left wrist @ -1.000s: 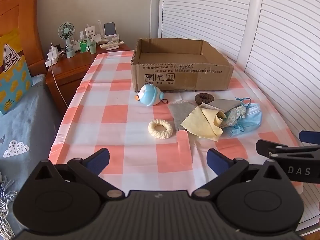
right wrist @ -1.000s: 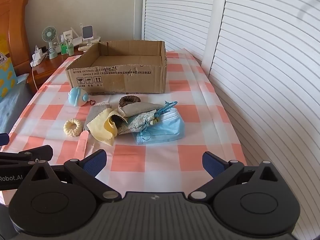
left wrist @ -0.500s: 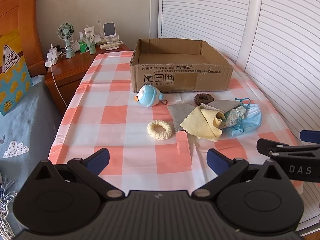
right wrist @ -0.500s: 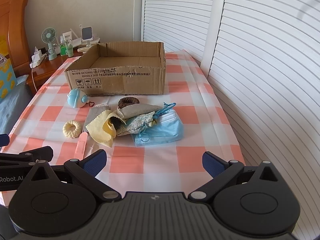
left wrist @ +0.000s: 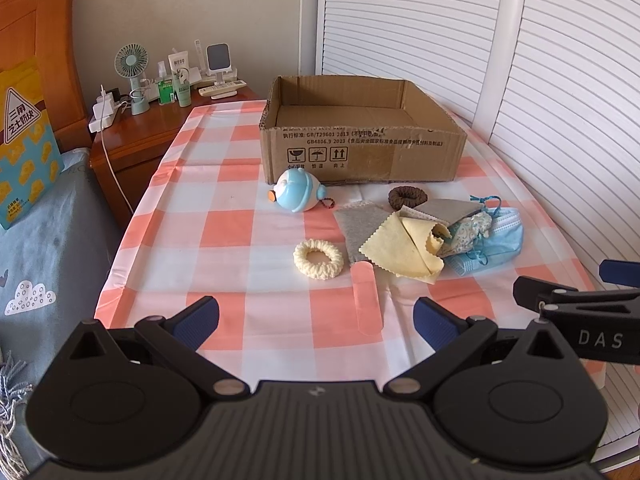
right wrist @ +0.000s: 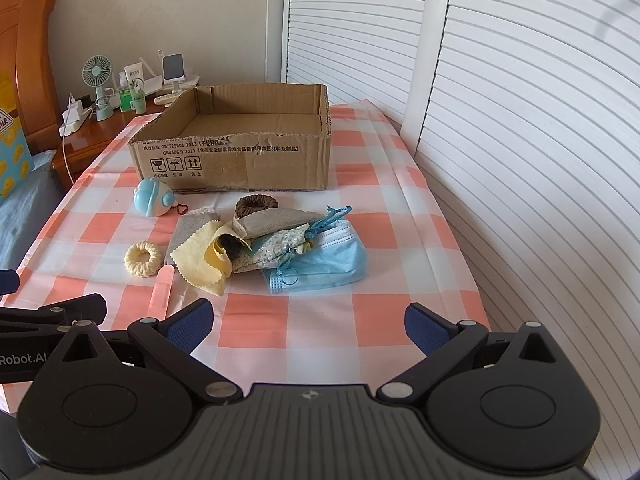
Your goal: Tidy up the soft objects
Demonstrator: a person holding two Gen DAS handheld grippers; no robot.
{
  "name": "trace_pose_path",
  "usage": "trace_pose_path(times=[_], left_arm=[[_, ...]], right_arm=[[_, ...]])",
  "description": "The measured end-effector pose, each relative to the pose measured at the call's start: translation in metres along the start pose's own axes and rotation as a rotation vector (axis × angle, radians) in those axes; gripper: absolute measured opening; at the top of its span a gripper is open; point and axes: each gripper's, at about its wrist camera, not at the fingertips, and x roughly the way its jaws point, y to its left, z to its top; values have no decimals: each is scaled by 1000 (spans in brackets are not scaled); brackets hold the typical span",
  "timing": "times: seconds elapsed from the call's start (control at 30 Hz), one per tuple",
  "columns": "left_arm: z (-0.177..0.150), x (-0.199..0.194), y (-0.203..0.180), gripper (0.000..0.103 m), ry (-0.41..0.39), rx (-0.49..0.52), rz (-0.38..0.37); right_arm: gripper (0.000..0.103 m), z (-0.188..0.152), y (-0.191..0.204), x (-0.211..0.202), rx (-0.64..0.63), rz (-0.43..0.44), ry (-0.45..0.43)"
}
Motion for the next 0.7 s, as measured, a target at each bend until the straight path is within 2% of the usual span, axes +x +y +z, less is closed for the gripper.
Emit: trace_pose_path(times=[0.7], left_arm=[[-1, 1, -6, 102, -2, -2, 8]], right_arm=[[103, 2, -3, 1, 1, 4, -7]])
